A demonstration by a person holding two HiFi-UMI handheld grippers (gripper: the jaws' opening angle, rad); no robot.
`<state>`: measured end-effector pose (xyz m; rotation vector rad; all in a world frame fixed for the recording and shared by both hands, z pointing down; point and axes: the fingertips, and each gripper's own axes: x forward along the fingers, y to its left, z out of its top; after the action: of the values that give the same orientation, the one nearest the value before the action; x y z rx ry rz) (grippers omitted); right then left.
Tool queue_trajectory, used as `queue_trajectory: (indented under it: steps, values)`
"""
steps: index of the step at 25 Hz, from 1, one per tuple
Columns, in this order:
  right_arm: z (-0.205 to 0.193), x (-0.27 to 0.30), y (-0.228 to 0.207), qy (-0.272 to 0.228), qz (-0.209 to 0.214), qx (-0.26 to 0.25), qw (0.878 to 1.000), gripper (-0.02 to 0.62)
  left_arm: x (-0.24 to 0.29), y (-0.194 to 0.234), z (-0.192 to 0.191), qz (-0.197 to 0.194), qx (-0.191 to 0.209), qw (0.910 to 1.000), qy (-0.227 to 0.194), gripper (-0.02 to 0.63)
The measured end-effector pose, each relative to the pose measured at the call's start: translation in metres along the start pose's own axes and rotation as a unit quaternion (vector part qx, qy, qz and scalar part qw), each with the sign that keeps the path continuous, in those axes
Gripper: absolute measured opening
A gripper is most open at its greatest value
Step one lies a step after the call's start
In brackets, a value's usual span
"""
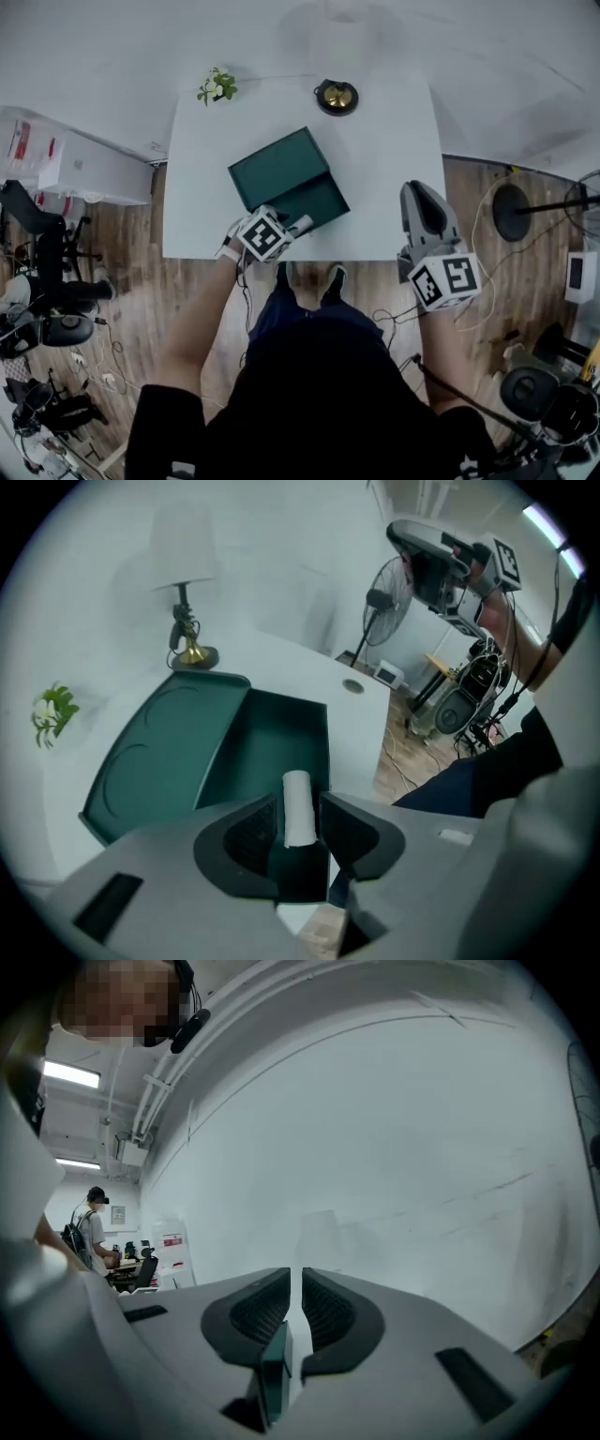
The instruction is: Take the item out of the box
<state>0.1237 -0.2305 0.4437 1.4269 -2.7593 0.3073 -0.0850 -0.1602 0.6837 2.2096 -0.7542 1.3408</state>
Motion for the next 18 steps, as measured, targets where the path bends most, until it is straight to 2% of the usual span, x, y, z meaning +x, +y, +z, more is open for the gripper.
queue_trajectory:
  steps: [5, 8, 11, 13, 15, 16, 18]
  values:
    - [-0.006, -0.012, -0.016, -0.001, -0.073, 0.004, 0.997, 0.041, 0.039, 0.012, -0.007, -0.029, 0.023, 0.9986, 0.038, 0.147]
    - [-0.009, -0.024, -0.016, -0.004, -0.122, 0.009, 0.993, 0.034, 0.055, 0.011, -0.007, -0.051, 0.045, 0.9968, 0.041, 0.147]
    - [-0.009, -0.036, -0.011, -0.016, -0.168, 0.009, 0.986, 0.025, 0.067, 0.013, -0.002, -0.067, 0.050, 0.9960, 0.032, 0.149]
    - [-0.008, -0.043, -0.004, -0.024, -0.193, 0.009, 0.981, 0.017, 0.070, 0.004, -0.012, -0.097, 0.025, 0.9932, 0.059, 0.149]
    - [-0.008, -0.046, 0.005, -0.028, -0.211, 0.009, 0.977, 0.014, 0.066, -0.018, -0.038, -0.157, -0.026, 0.9789, 0.129, 0.149]
    - [-0.009, -0.047, 0.010, -0.028, -0.217, 0.008, 0.976, 0.014, 0.065, -0.023, -0.043, -0.172, -0.037, 0.9739, 0.144, 0.149]
    - [-0.009, -0.049, 0.018, -0.030, -0.229, 0.006, 0.973, 0.012, 0.067, -0.027, -0.045, -0.182, -0.035, 0.9704, 0.155, 0.147]
